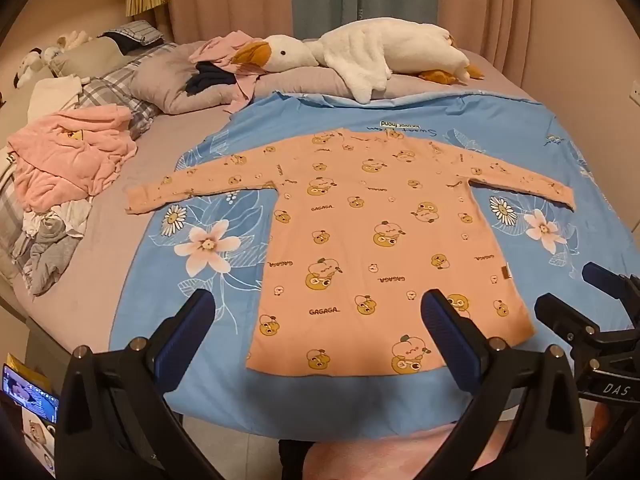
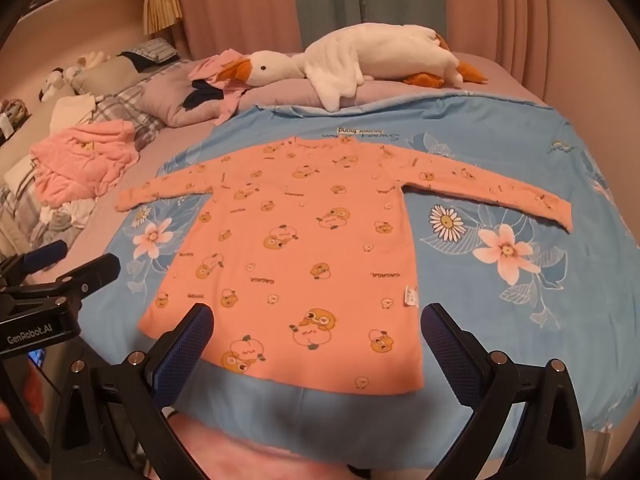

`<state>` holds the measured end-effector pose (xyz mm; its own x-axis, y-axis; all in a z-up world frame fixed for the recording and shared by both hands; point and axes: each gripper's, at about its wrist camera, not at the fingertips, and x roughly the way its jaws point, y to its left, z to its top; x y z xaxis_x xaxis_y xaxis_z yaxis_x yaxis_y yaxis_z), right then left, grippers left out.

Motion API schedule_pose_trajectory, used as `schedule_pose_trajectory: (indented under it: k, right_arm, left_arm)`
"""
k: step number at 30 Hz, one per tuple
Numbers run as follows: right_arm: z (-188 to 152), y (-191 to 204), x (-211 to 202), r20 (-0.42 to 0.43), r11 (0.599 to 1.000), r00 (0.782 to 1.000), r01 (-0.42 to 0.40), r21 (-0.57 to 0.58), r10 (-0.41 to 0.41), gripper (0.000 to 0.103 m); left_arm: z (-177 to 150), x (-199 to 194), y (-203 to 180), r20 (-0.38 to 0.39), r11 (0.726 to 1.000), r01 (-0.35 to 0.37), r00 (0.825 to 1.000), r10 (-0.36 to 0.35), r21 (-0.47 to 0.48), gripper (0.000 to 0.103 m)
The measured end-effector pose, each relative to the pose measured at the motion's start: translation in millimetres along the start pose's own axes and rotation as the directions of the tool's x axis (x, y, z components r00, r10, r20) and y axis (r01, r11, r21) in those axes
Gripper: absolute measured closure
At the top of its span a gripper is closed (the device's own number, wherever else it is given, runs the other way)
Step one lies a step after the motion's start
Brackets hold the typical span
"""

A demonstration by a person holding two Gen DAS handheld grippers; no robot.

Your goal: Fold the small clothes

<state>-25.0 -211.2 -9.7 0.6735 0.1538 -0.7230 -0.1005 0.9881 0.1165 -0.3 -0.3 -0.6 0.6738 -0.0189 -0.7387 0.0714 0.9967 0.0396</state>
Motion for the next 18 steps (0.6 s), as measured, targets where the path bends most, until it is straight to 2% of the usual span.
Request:
schedule_pose_trajectory:
  k: [7,18]
  right_arm:
    - [0.0,0.2,0.5,-0.007,1.000,1.000,-0.007,0.003,0.007,0.001]
    - [0.6,0.3,0.9,-0.008,1.000,1.000,-0.004,0.000,0.004,0.001]
  left_arm:
    - [-8.1,5.3,-2.2,-0.003,1.000,0.000,1.000,0.000,-0.010,0.000]
    - [-2.7,6.8,6.2,-0.010,1.000,-0.003,1.000,0.003,-0.013,0.000]
